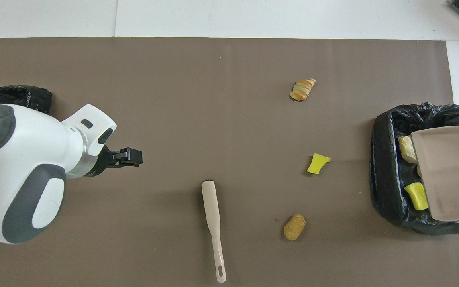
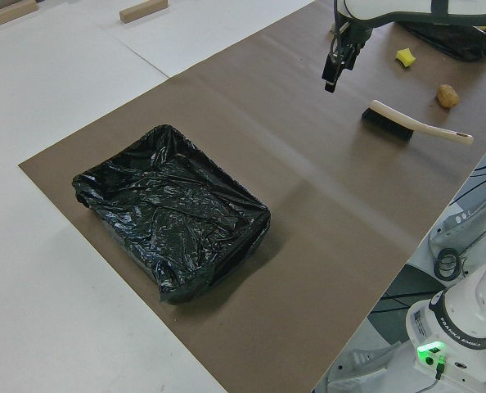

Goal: Sweep and dump trash in bin

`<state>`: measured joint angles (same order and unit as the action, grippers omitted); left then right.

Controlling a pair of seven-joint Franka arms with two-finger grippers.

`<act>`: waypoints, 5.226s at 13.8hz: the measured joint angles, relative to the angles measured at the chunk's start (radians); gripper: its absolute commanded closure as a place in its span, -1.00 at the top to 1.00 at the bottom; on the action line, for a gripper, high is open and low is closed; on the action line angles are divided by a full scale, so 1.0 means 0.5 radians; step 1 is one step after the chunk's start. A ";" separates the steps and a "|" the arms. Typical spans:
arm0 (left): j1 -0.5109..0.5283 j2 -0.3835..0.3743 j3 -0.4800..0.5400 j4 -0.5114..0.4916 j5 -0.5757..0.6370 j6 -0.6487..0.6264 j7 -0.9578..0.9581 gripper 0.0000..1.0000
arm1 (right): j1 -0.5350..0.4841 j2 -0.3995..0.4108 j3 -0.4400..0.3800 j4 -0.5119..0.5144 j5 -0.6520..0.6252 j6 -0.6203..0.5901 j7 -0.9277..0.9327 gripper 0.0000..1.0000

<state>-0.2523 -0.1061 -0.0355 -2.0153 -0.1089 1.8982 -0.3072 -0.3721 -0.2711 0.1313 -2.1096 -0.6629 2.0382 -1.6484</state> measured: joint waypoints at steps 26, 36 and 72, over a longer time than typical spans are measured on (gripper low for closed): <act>0.392 -0.017 -0.009 0.591 0.261 -0.484 0.661 1.00 | 1.263 0.662 0.017 0.289 1.457 -0.246 3.139 -1.00; 0.392 -0.017 -0.004 0.591 0.261 -0.481 0.652 1.00 | 1.538 1.371 0.017 1.143 1.638 -0.623 4.148 -1.00; 0.240 0.483 -0.101 0.929 0.205 -0.087 0.322 1.00 | 2.212 0.649 0.030 -0.128 1.796 0.015 4.499 0.82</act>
<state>-0.1321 0.1356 -0.0860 -1.5507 -0.0064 1.8548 -0.1464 0.7341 0.0535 0.1464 -2.1738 0.2351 2.0459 0.6009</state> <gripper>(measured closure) 0.000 0.004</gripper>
